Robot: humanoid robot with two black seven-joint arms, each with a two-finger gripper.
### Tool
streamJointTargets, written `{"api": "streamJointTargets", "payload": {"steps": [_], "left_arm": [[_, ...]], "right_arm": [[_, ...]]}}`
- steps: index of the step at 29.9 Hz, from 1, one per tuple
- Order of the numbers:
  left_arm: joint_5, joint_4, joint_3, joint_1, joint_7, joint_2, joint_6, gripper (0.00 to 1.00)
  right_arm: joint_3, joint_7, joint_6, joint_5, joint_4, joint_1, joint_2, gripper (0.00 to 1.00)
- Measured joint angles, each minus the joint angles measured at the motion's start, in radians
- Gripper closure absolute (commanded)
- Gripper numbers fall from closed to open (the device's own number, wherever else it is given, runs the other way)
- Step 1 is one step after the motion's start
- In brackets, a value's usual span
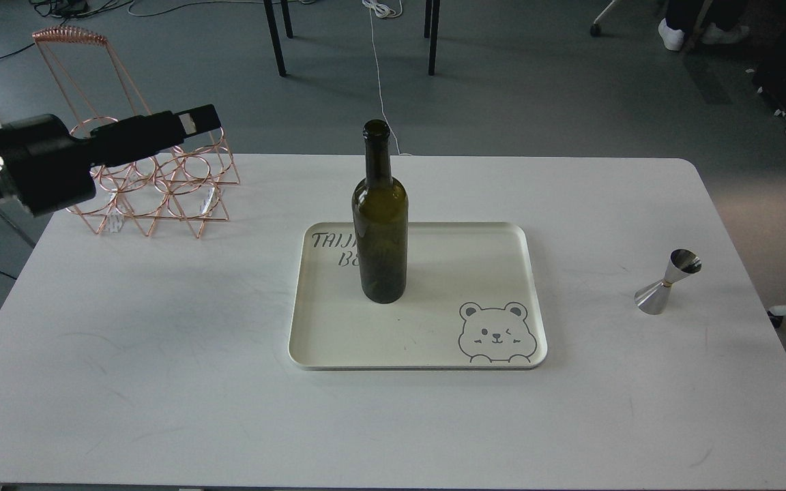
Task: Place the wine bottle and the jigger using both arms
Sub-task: 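Reach the left gripper to the wine bottle neck and grasp it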
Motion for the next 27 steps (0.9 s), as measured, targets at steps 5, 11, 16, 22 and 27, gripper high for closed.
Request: {"api": "streamJointTargets", "payload": {"steps": [5,11,16,22,27], "left_arm": [[0.29,-0.001,0.004,-0.004,0.0,-0.165,0.055,0.03],[0.572,0.039,0.008,-0.005,0.003,-0.331,0.076,0.03],[0.608,0.101,0.008,-0.005,0.006,-0.405,0.076,0.06],[0.61,0.142,0.008,-0.016,0.006,-0.433,0.077,0.14],[0.604,0.178,0.008,-0.043,0.004,-0.474,0.078,0.17]], "right_arm": [[0.007,0.0,0.004,0.003,-0.038,-0.003,0.0,0.03],[0.029,0.0,0.029,0.003,-0.062,-0.002,0.0,0.03],[0.032,0.0,0.035,0.003,-0.078,-0.001,0.0,0.03],[0.033,0.0,0.036,0.003,-0.08,-0.007,-0.004,0.03],[0.033,0.0,0.035,0.003,-0.08,-0.008,-0.008,0.03]]}}
